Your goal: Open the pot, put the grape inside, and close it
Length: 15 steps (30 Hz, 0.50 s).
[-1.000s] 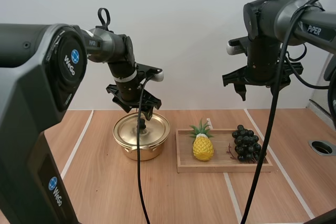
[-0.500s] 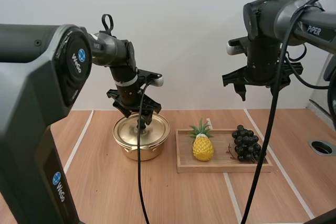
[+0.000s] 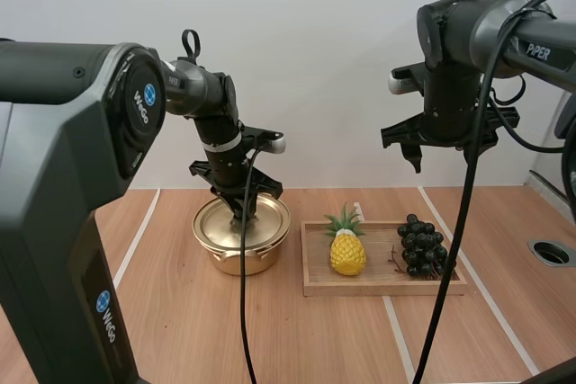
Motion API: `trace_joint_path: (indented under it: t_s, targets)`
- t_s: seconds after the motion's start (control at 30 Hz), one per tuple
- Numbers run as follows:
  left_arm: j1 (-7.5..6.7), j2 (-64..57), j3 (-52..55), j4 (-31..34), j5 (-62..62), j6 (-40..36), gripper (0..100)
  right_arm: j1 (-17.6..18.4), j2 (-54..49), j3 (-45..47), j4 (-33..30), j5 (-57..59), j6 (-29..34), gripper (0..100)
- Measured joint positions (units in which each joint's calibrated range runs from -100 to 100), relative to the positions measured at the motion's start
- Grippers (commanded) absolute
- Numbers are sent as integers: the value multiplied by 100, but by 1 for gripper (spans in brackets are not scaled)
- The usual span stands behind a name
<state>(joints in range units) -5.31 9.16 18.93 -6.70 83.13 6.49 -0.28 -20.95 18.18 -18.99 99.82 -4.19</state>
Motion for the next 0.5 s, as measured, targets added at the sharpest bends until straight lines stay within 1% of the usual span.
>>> trace_joint_path:
  t_s: [0.27,0.5]
  targets:
    - [0,-46,0,-10,18,-65,2,0,0,0,0,0,0,100]
    - [0,-428,-228,135,33,-108,2,0,0,0,11,0,0,100]
